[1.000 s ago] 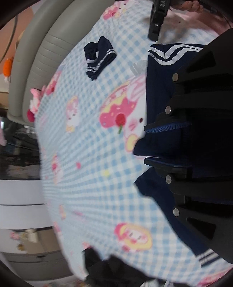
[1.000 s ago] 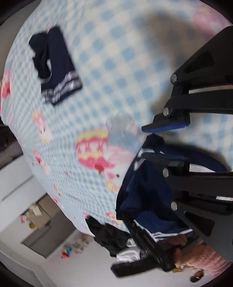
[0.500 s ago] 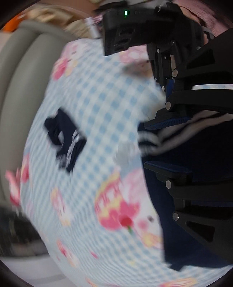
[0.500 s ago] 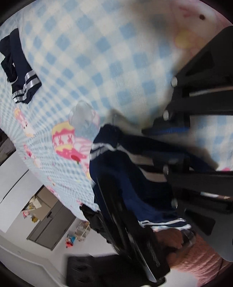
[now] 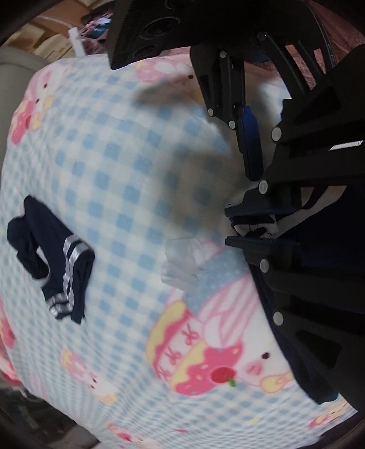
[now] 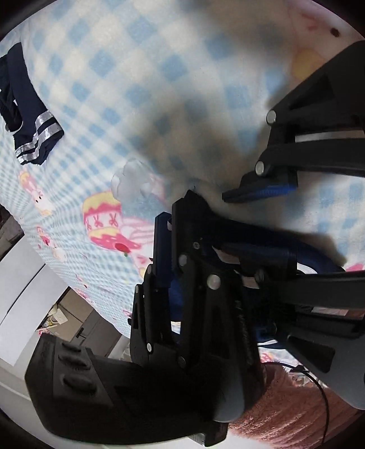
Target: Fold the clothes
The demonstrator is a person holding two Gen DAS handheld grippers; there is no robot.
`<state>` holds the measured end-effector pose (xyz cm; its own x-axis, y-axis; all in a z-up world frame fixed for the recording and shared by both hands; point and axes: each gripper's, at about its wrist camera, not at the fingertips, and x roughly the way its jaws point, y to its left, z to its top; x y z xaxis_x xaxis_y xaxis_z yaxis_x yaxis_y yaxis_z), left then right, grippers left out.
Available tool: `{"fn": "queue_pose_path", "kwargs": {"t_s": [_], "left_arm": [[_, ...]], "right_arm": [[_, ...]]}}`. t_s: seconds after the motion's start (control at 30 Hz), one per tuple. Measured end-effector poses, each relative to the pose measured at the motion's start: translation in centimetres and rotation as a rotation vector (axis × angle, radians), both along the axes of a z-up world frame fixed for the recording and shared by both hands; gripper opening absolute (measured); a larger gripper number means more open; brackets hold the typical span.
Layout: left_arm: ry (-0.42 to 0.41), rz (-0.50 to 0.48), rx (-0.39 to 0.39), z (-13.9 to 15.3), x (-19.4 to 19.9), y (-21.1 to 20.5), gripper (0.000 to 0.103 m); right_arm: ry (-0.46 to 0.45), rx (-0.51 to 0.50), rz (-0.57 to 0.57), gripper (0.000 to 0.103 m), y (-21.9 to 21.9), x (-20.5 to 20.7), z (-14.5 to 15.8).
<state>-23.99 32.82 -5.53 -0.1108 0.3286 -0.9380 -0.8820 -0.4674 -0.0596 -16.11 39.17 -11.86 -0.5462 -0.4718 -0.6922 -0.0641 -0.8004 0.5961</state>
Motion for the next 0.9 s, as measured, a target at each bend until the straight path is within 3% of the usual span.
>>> {"fn": "queue_pose_path", "kwargs": {"t_s": [0.17, 0.23, 0.27, 0.4, 0.67, 0.8, 0.87, 0.9], "left_arm": [[-0.049, 0.118, 0.117, 1.6, -0.8, -1.8, 0.011], [-0.063, 0.171, 0.160, 2.1, -1.3, -2.6, 0.011], [-0.063, 0.189, 0.169, 2.2, -1.5, -2.8, 0.011], [-0.095, 0.267, 0.216, 2.1, -2.9, -3.5, 0.010], [-0.133, 0.453, 0.338, 1.2, -4.5, -4.5, 0.013], [-0.129, 0.499, 0.455, 2.6, -3.6, -7.0, 0.036], [-0.074, 0.515, 0.509, 3.8, -2.5, -8.7, 0.036], [-0.048, 0.525, 0.502, 4.0, -2.2, -9.2, 0.036]], "right_arm": [[0.035, 0.026, 0.022, 0.033, -1.0, -0.8, 0.6], [0.056, 0.045, 0.031, 0.007, -1.5, -1.1, 0.9], [0.066, 0.055, 0.035, 0.005, -1.7, -1.3, 1.0], [0.089, 0.110, 0.045, 0.002, -2.7, -0.6, 2.1], [-0.013, 0.122, 0.045, 0.001, -1.8, 2.3, 0.1], [0.006, 0.082, 0.017, 0.004, -0.4, 2.4, 1.3], [0.044, 0.089, -0.025, 0.017, 0.6, 1.6, 2.5], [0.062, 0.090, -0.042, 0.034, 1.0, 1.1, 3.1]]}}
